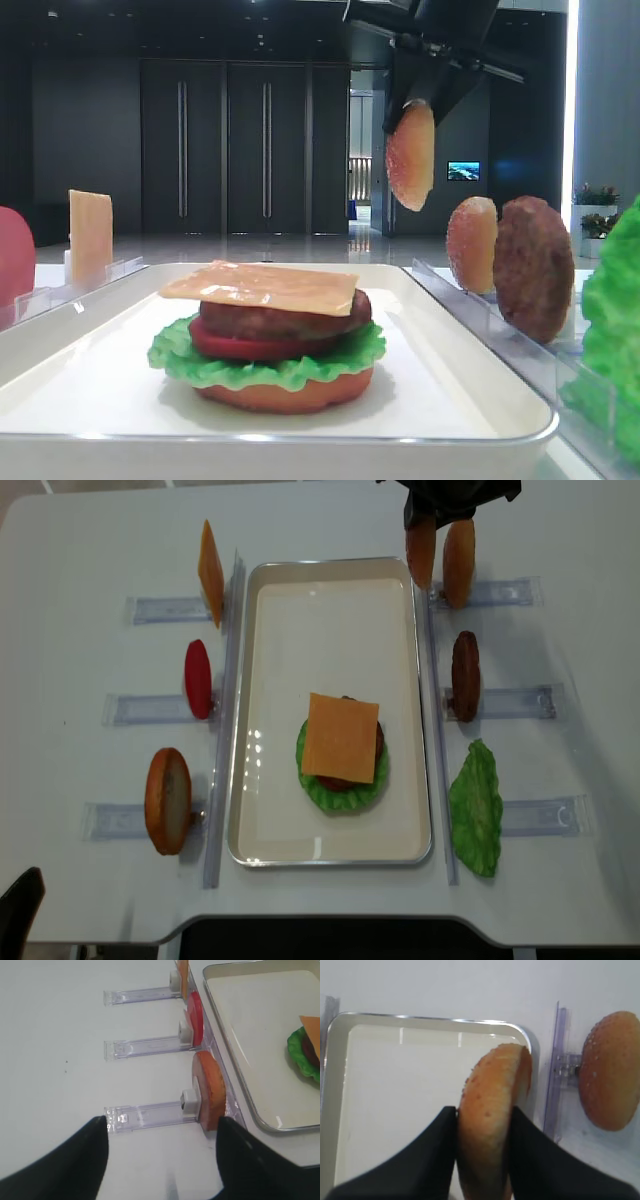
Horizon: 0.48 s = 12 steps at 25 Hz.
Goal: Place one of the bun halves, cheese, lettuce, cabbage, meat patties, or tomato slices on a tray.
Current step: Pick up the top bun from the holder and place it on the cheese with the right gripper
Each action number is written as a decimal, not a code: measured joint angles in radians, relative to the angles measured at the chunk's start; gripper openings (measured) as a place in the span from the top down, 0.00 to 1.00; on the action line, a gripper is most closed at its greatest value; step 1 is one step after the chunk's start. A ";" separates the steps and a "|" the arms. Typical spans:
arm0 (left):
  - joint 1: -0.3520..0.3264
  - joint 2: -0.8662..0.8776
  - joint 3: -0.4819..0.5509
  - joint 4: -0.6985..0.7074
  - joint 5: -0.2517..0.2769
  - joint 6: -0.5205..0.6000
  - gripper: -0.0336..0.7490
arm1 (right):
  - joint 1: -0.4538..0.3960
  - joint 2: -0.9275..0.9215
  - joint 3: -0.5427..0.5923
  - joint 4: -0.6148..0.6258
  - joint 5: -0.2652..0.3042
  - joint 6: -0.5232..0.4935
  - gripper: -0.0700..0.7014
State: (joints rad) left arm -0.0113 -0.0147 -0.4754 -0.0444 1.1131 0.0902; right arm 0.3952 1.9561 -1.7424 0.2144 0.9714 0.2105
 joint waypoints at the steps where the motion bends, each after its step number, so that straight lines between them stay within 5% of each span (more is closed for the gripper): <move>1: 0.000 0.000 0.000 0.000 0.000 0.000 0.30 | 0.000 -0.009 0.000 0.016 0.017 -0.010 0.62; 5: 0.000 0.000 0.000 0.000 0.000 0.000 0.30 | 0.000 -0.028 0.000 0.088 0.082 -0.058 0.62; 12: 0.000 0.000 0.000 0.000 0.000 0.000 0.30 | 0.000 -0.038 0.003 0.302 0.109 -0.195 0.62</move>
State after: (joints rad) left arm -0.0113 -0.0147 -0.4754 -0.0444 1.1131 0.0902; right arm 0.3952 1.9179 -1.7395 0.5160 1.0803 0.0155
